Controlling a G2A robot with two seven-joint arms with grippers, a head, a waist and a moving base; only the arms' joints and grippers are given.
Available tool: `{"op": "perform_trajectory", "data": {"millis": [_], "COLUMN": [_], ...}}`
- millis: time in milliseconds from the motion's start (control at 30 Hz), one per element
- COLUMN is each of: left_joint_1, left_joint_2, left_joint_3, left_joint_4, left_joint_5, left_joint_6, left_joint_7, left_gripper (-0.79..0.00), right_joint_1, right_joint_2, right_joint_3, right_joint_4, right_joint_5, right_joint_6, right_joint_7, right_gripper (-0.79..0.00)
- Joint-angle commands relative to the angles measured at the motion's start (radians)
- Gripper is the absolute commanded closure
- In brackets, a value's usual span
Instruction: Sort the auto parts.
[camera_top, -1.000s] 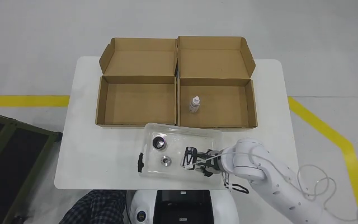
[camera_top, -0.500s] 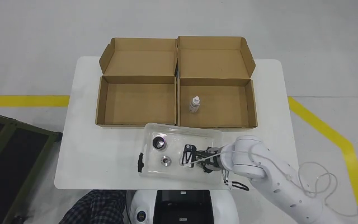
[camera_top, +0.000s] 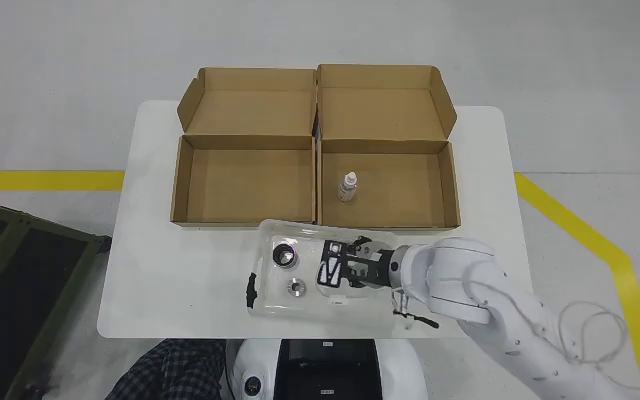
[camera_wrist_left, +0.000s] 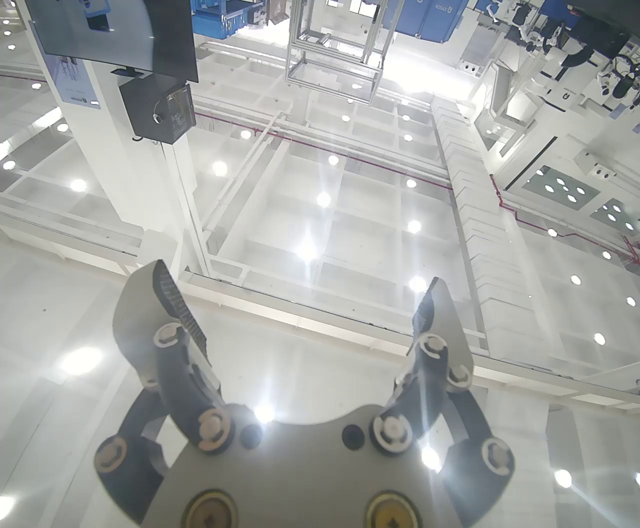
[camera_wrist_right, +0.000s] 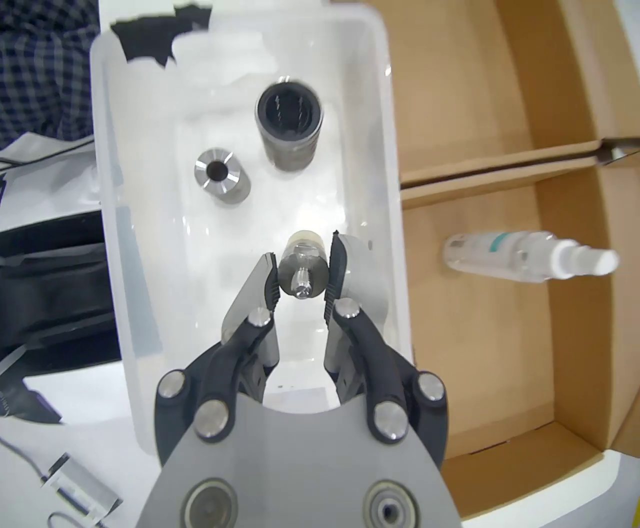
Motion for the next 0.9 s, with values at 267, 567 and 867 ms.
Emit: {"op": "perform_trajectory", "data": {"millis": [267,567,867], "left_joint_1": [0.0,0.0,0.0], "left_joint_2": [0.0,0.0,0.0], "left_joint_3": [0.0,0.0,0.0], "left_joint_4": [0.0,0.0,0.0], "left_joint_5": [0.0,0.0,0.0], "left_joint_6": [0.0,0.0,0.0], "left_joint_7": [0.0,0.0,0.0], "left_gripper": [-0.785,-0.785,-0.785], "right_joint_1": [-0.022,0.003,-0.001], "right_joint_2": [-0.009,-0.019,-0.031], "right_joint_3": [0.087,0.139,0.164], "right_joint_4": [0.023,0.095,0.143], "right_joint_5": [-0.059,0.004,0.023], "right_joint_6": [0.009,-0.106,-0.131], "right_joint_7": [-0.561,-0.882,-1.095], "right_gripper": [0.0,0.0,0.0]}}
